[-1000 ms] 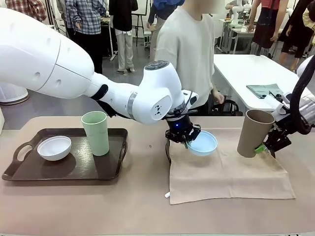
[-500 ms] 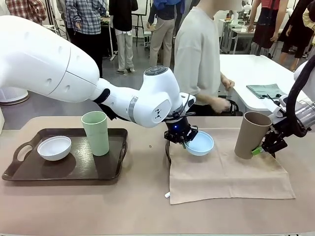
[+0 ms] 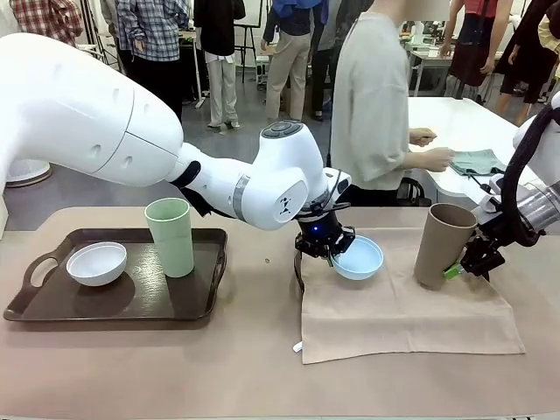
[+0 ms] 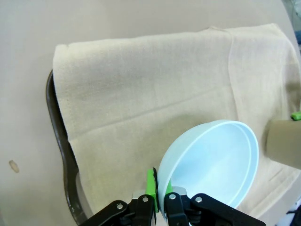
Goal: Set up a tray with a mat and arrange the tableware.
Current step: Place the Picnic Bowl and Reusable plastic cup back onto the Handle tray in front of the human's position.
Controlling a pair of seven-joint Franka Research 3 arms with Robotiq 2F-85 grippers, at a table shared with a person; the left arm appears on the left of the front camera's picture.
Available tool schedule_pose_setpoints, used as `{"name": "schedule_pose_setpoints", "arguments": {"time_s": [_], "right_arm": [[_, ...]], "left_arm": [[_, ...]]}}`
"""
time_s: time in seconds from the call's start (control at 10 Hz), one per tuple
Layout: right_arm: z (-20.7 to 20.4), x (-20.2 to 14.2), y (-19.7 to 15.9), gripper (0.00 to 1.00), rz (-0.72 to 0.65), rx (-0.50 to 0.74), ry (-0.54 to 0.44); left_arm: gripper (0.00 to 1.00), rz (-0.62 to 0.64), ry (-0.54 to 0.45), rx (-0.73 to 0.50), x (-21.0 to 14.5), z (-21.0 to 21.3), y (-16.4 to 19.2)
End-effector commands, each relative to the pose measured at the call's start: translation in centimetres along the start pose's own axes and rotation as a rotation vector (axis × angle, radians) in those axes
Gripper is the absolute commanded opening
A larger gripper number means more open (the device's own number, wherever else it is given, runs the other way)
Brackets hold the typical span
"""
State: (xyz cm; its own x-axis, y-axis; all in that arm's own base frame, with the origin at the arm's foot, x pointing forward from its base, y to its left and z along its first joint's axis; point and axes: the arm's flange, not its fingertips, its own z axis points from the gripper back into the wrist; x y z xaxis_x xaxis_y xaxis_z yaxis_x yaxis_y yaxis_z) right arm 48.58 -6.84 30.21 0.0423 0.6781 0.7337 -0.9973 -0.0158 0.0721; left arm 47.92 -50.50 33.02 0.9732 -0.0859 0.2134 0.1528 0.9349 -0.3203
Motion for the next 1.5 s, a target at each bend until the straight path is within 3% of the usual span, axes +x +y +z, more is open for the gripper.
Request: {"name": "schedule_pose_setpoints", "arguments": {"time_s": [0.0, 0.1, 0.2, 0.3, 0.4, 0.6, 0.7, 1.2, 1.3, 1.4], "right_arm": [[-0.3, -0.5, -0.7, 0.78, 0.01, -0.025, -0.021], [-0.4, -0.6, -1.0, 0.91, 0.003, -0.016, -0.029], [-0.4, -0.7, -0.8, 1.0, -0.002, -0.006, -0.028], [-0.3, -0.6, -0.9, 1.0, -0.007, -0.008, -0.025], [-0.2, -0.7, -0.8, 1.0, -0.015, -0.009, -0.017], [0.3, -0.5, -0.7, 1.0, -0.034, -0.014, 0.001], [1.0, -0.4, -0.6, 1.0, -0.046, -0.018, 0.015], [6.6, -1.6, -0.4, 1.0, -0.26, -0.13, 0.118], [7.7, 0.0, 0.3, 1.0, -0.364, -0.154, 0.16], [8.7, 2.8, 1.7, 1.0, -0.439, -0.167, 0.221]], "left_arm": [[0.05, 0.013, -0.001, 0.013, 0.3, -0.3, -0.5], [0.05, 0.014, 0.02, 0.023, 0.4, -0.4, -0.4], [0.61, 0.014, 0.023, 0.025, 0.3, -0.5, -0.5], [0.62, 0.009, 0.028, 0.027, 0.3, -0.4, -0.4], [1.0, 0.013, 0.038, 0.029, 0.1, -0.5, -0.4], [1.0, 0.015, 0.062, 0.039, 0.0, -0.3, -0.4], [0.47, 0.013, 0.076, 0.046, 0.0, 0.0, -0.4], [0.94, -0.023, 0.098, 0.037, -1.5, 3.0, -0.1], [1.0, -0.042, 0.08, 0.051, -1.9, 4.8, 0.2], [1.0, -0.073, 0.06, 0.077, -2.7, 7.1, 0.4]]}}
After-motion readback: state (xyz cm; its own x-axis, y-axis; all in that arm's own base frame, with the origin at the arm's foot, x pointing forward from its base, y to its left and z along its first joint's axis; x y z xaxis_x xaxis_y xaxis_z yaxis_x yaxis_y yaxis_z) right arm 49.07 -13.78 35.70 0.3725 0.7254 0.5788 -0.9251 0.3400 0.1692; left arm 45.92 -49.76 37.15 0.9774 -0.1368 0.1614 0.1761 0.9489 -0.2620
